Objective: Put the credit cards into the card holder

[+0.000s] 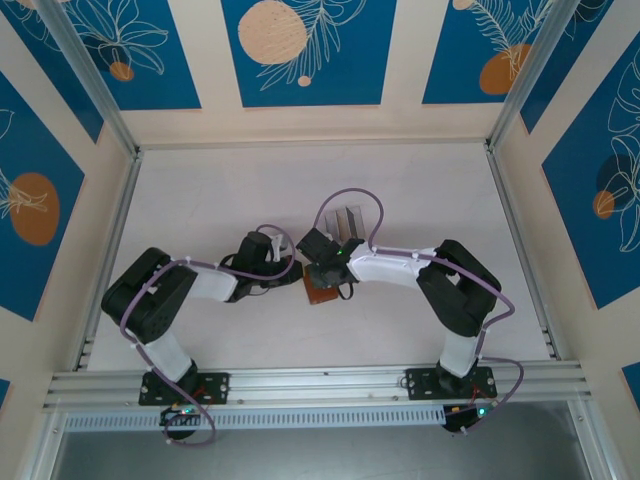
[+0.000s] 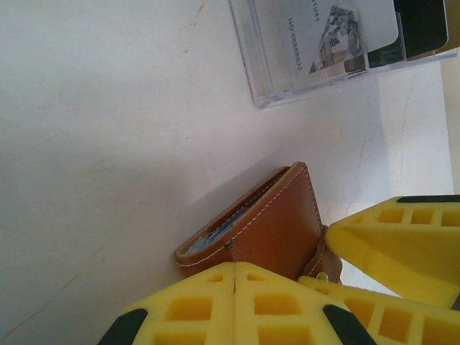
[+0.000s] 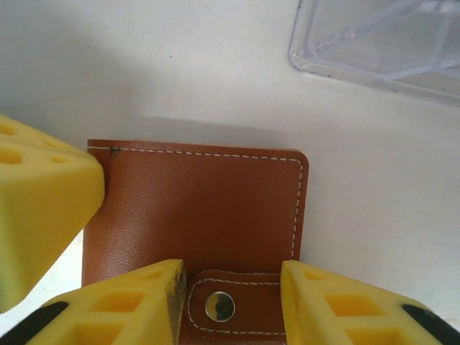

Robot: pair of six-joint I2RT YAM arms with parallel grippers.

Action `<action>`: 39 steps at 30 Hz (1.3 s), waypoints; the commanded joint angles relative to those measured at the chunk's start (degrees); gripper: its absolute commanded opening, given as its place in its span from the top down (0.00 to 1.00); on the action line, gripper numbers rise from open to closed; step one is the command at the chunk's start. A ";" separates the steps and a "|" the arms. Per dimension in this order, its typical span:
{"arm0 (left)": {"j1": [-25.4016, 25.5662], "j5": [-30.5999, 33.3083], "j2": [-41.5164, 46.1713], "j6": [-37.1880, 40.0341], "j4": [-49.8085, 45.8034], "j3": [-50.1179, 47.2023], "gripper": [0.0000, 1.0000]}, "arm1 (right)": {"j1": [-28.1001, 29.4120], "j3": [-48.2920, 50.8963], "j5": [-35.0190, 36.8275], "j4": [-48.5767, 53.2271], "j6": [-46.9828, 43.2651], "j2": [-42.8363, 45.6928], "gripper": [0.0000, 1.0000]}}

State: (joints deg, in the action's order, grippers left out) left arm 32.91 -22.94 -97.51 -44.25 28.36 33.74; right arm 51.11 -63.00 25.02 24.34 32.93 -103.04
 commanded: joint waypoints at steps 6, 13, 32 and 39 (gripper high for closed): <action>1.02 0.75 -2.25 1.09 -2.76 -1.10 0.97 | 0.60 1.48 -3.94 0.48 -0.32 -1.17 0.56; 1.02 1.70 -1.87 1.42 -3.49 -0.96 0.97 | 2.66 2.04 5.46 4.31 1.51 -1.99 0.65; 2.01 3.81 -3.65 4.87 -7.00 -0.04 1.00 | -6.16 11.48 -7.45 0.53 4.70 14.35 1.00; 3.82 2.99 -3.21 5.97 -7.54 1.13 1.00 | -10.61 17.74 -7.47 -4.32 14.07 14.83 0.66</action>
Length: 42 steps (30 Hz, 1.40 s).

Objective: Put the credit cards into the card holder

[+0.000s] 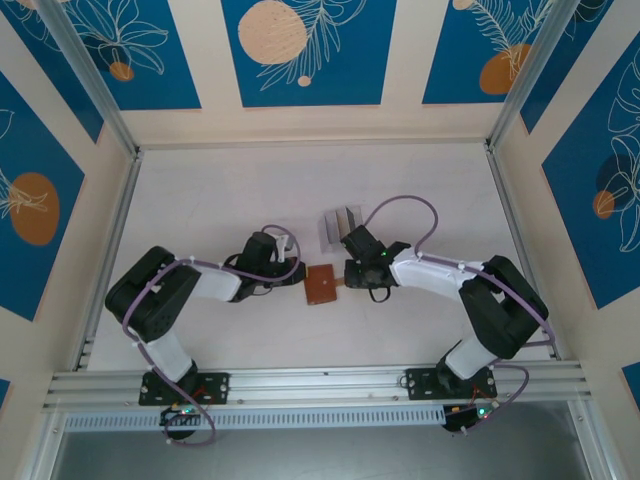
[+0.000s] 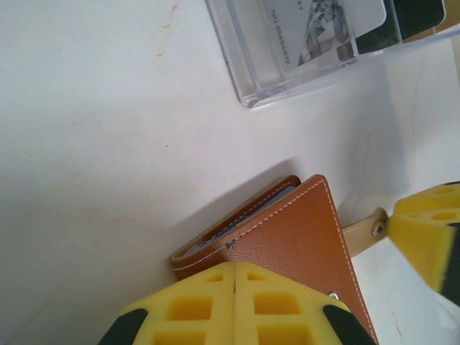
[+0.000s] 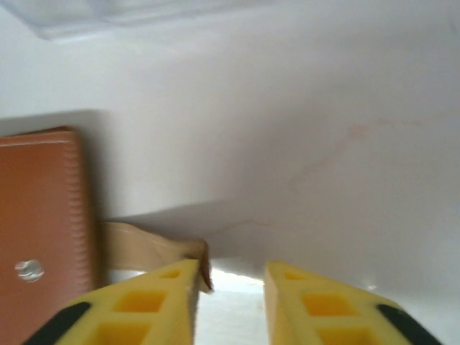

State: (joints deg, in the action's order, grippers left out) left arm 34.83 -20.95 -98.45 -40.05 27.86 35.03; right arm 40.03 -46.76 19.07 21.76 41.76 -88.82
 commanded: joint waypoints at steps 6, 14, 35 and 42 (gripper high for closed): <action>2.90 1.42 -1.08 2.41 -8.50 0.22 1.00 | 7.82 -4.35 12.20 5.60 5.67 3.95 0.61; 3.36 1.83 -0.43 2.77 -9.14 -0.25 1.00 | 10.53 -9.95 1.83 4.85 1.20 8.68 0.82; 3.86 2.16 -0.80 3.75 -10.02 -0.07 1.00 | 0.31 -4.62 -9.00 -5.29 1.44 -7.73 1.00; 3.87 2.03 -1.61 3.47 -9.08 -0.39 1.00 | -0.45 -2.22 -13.39 -8.72 2.58 -8.41 0.97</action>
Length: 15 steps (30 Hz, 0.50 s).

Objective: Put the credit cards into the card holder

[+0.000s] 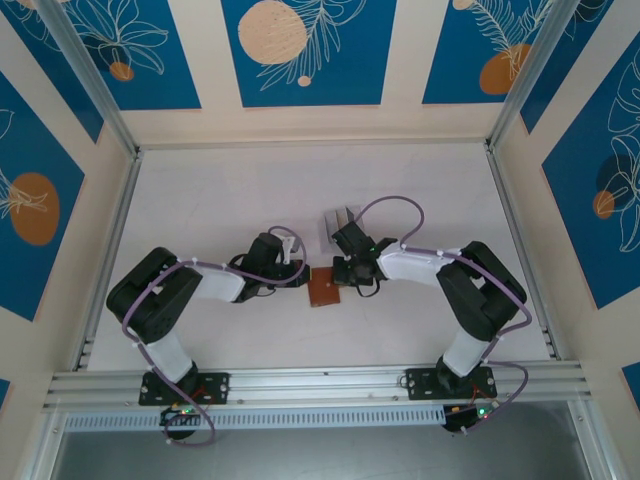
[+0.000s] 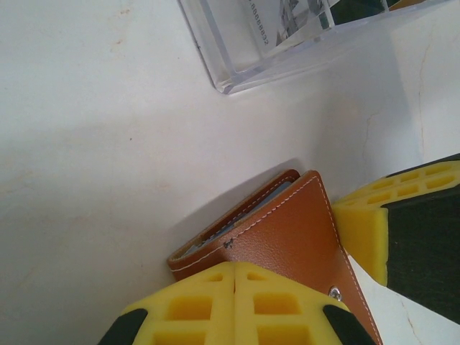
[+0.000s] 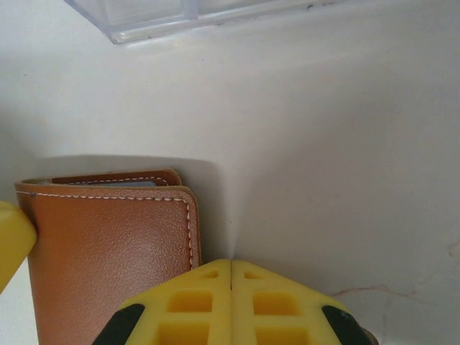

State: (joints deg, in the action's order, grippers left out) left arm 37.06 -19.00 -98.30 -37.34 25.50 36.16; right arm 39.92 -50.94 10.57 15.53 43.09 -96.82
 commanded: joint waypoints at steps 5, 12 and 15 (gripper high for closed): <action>1.96 0.04 -2.24 0.58 -6.08 -1.78 1.00 | -1.97 5.11 -11.19 -7.13 1.90 1.85 0.85; 2.21 0.04 -2.66 0.43 -5.30 -2.13 1.00 | -5.27 9.92 -21.76 -15.15 3.33 5.20 0.77; 2.27 -0.01 -2.87 0.33 -4.94 -2.19 1.00 | -5.36 10.44 -24.19 -16.71 3.46 6.25 0.76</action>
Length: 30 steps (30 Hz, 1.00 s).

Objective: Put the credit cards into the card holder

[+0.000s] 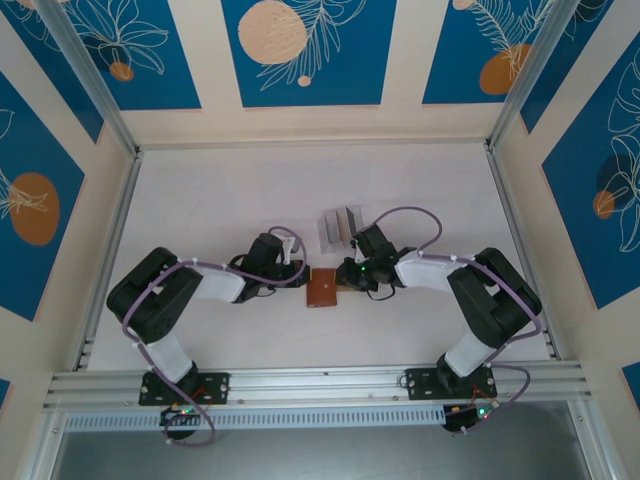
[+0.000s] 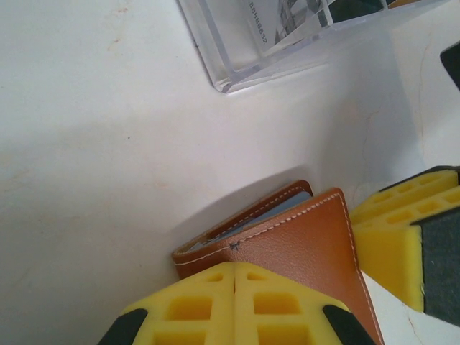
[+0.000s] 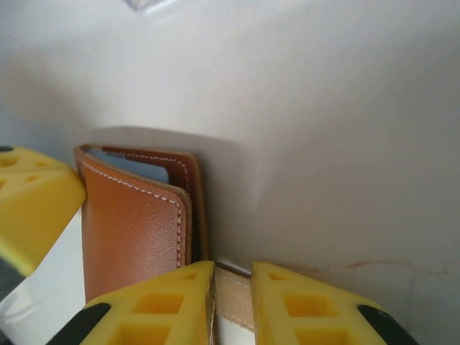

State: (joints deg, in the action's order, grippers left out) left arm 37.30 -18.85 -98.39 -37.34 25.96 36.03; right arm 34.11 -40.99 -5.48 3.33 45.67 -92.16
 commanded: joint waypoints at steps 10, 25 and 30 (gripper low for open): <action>2.60 -0.58 -2.56 -1.15 -3.78 -2.23 1.00 | 1.20 0.07 -9.59 -4.53 1.08 4.70 0.66; 4.01 0.32 2.38 -5.60 -2.29 -3.40 0.80 | 4.18 -4.55 -8.14 -3.41 1.42 2.81 0.60; 3.94 5.28 7.51 -7.64 -6.99 -4.76 0.69 | 4.99 -4.98 -7.32 -3.34 1.95 1.72 0.60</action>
State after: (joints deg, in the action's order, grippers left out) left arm 40.07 -15.94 -94.04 -43.40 24.34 32.64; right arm 38.52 -44.64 -12.45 -0.05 46.78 -89.52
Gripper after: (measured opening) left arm 0.294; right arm 0.397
